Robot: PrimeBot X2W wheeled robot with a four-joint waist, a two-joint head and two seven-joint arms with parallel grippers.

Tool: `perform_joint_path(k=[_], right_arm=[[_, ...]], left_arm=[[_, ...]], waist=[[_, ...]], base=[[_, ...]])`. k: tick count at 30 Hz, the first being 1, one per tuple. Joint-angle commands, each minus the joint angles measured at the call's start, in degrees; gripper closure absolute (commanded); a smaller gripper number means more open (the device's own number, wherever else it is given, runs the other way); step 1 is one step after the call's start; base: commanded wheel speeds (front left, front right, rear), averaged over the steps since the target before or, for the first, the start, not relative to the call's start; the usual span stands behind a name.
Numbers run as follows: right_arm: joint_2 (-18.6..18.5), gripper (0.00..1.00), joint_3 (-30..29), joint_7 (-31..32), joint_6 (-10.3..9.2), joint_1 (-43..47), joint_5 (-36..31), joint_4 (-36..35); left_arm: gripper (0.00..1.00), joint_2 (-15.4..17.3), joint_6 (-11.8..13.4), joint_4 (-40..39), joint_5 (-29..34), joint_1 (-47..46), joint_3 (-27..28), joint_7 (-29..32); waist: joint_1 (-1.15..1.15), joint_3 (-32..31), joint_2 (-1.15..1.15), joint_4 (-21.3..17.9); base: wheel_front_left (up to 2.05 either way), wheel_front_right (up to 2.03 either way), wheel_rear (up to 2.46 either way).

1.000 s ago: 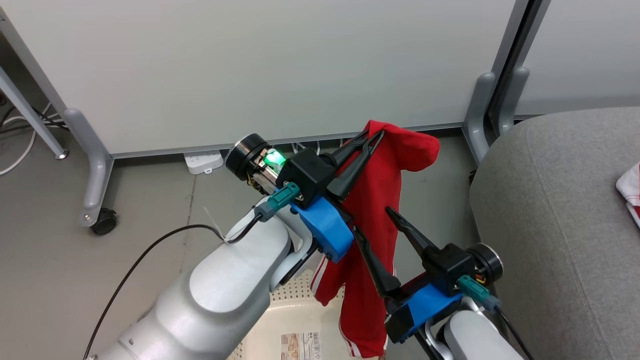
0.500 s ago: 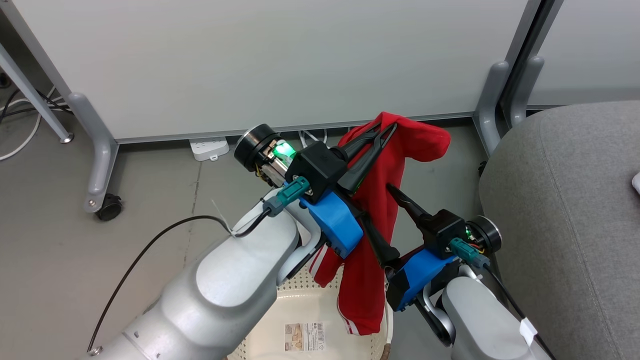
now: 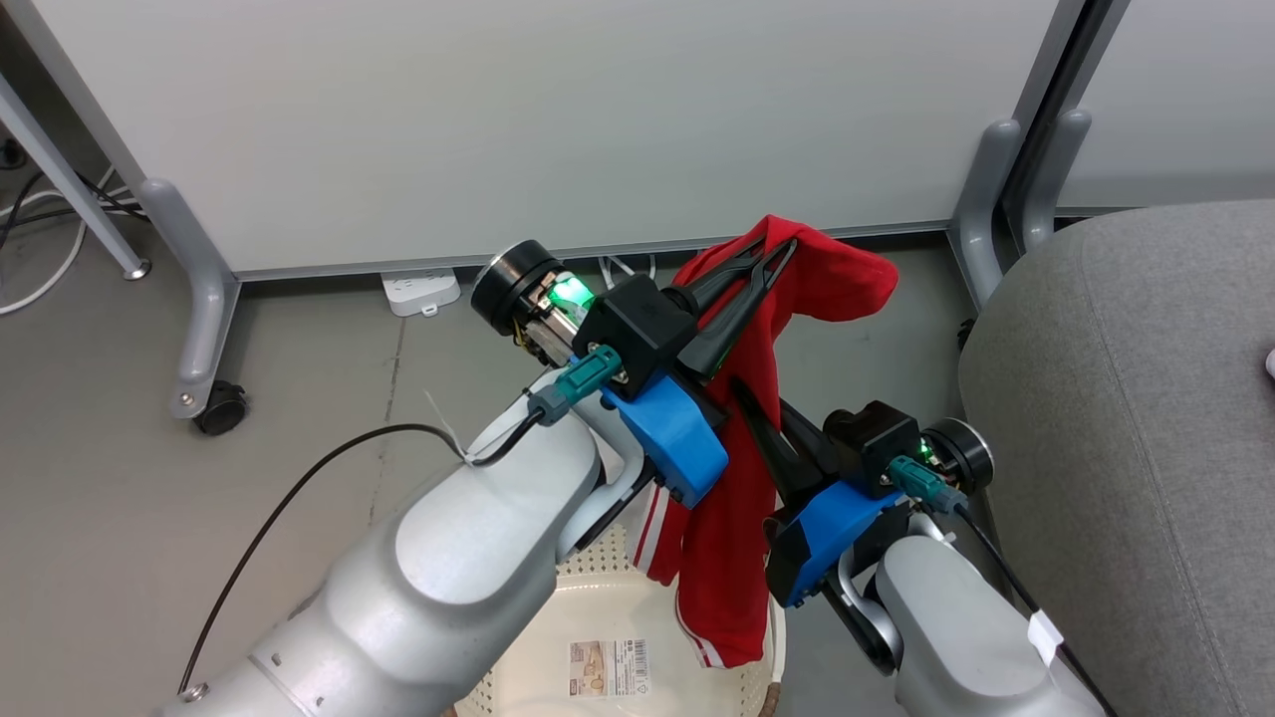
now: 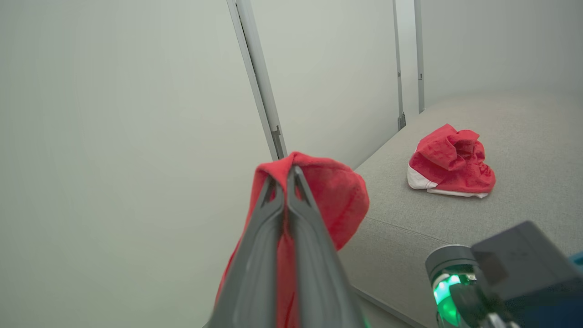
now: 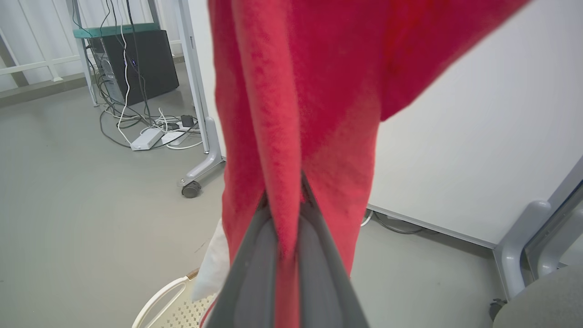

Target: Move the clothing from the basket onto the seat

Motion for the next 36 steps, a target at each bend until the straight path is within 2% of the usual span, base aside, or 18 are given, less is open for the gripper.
perform_joint_path(k=[1,15,16,17,36], right_arm=[[0.06,1.00,0.08,-0.01,-0.06,-0.75,-0.03,0.13],[0.06,1.00,-0.16,0.00,-0.06,-0.29,0.28,-0.30],[0.06,1.00,-0.18,0.00,-0.06,-0.31,0.34,-0.31],[0.06,1.00,-0.19,0.00,-0.06,-0.34,0.41,-0.34],[0.06,1.00,-2.03,0.00,-0.06,0.36,1.93,-1.63]], left_arm=[[1.00,0.04,0.11,0.11,-0.01,-0.52,-0.09,-0.28],[1.00,-0.02,-0.10,0.70,-0.27,-0.52,-0.12,-0.55],[0.90,-0.03,-0.08,0.75,-0.37,-0.53,-0.05,-0.56],[0.00,-0.05,-0.13,0.92,-0.49,-0.53,-0.09,-0.52],[0.00,0.67,0.71,2.16,-0.06,0.65,-0.37,-0.71]], waist=[[0.00,0.01,0.00,-0.03],[0.00,0.20,0.00,-0.26],[0.00,0.24,0.00,-0.28],[0.00,0.26,0.00,-0.29],[0.00,0.72,0.00,-2.22]], base=[[0.00,0.00,0.00],[0.00,0.00,0.00],[0.00,0.00,0.00],[0.00,0.00,0.00],[0.00,0.00,0.00]])
